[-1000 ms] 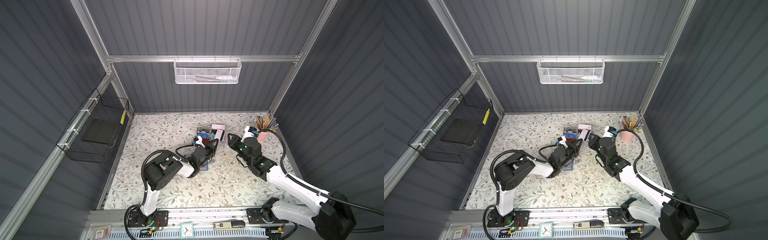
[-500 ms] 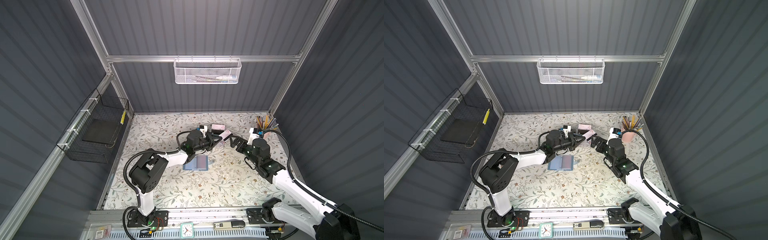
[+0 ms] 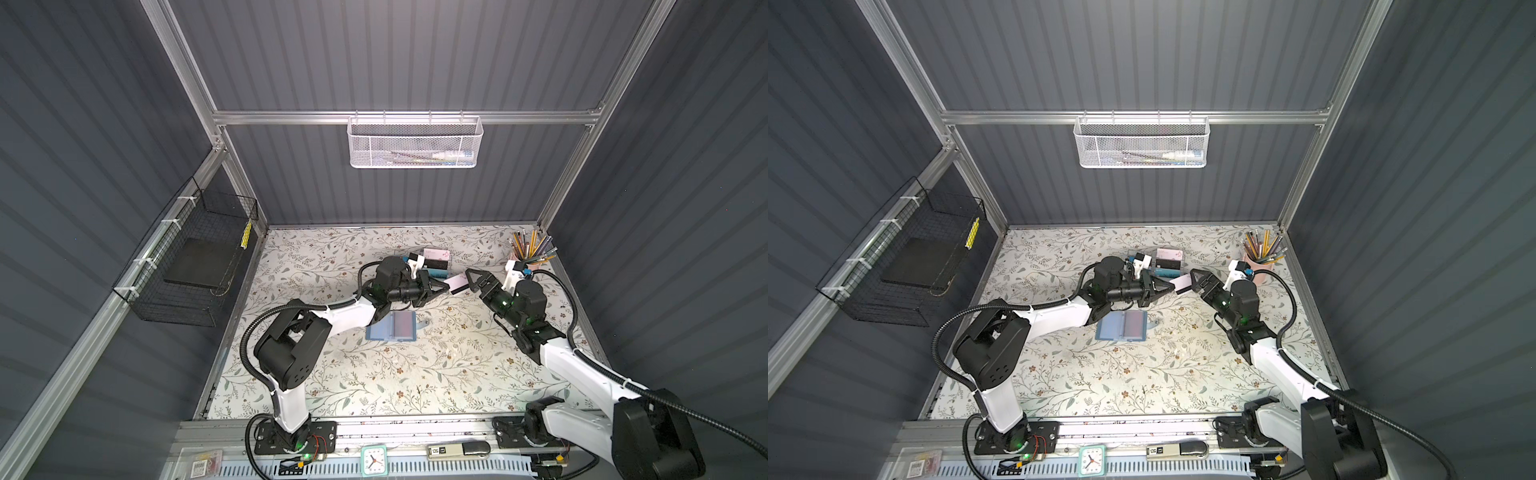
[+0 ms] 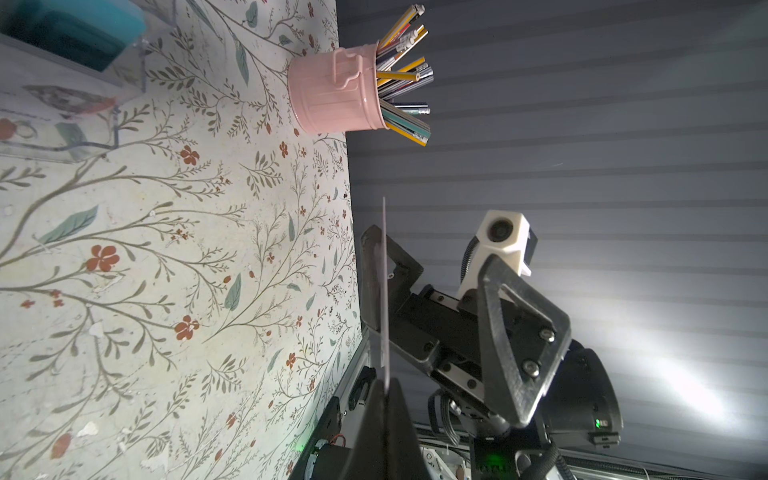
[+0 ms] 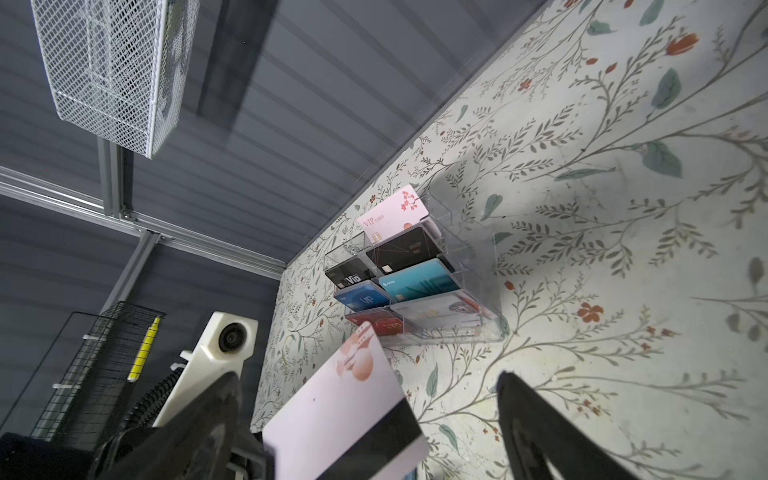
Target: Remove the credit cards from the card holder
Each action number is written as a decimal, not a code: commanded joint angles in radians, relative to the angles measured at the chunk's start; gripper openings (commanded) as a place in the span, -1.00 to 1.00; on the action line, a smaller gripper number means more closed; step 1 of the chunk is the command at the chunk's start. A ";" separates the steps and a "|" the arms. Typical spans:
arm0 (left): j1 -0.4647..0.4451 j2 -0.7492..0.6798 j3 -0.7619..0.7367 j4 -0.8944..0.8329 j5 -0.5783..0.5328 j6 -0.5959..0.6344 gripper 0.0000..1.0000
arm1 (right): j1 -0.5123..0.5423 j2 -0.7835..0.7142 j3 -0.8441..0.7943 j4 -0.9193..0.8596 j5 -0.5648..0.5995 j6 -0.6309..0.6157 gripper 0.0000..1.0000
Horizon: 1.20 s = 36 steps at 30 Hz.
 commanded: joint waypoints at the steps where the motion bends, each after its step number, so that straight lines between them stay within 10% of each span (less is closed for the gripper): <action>1: -0.002 -0.006 -0.009 0.046 0.027 -0.001 -1.00 | -0.008 0.040 -0.015 0.111 -0.077 0.061 0.82; 36: -0.001 0.038 -0.083 0.241 -0.036 -0.092 -1.00 | -0.046 0.100 -0.110 0.413 -0.175 0.208 -0.82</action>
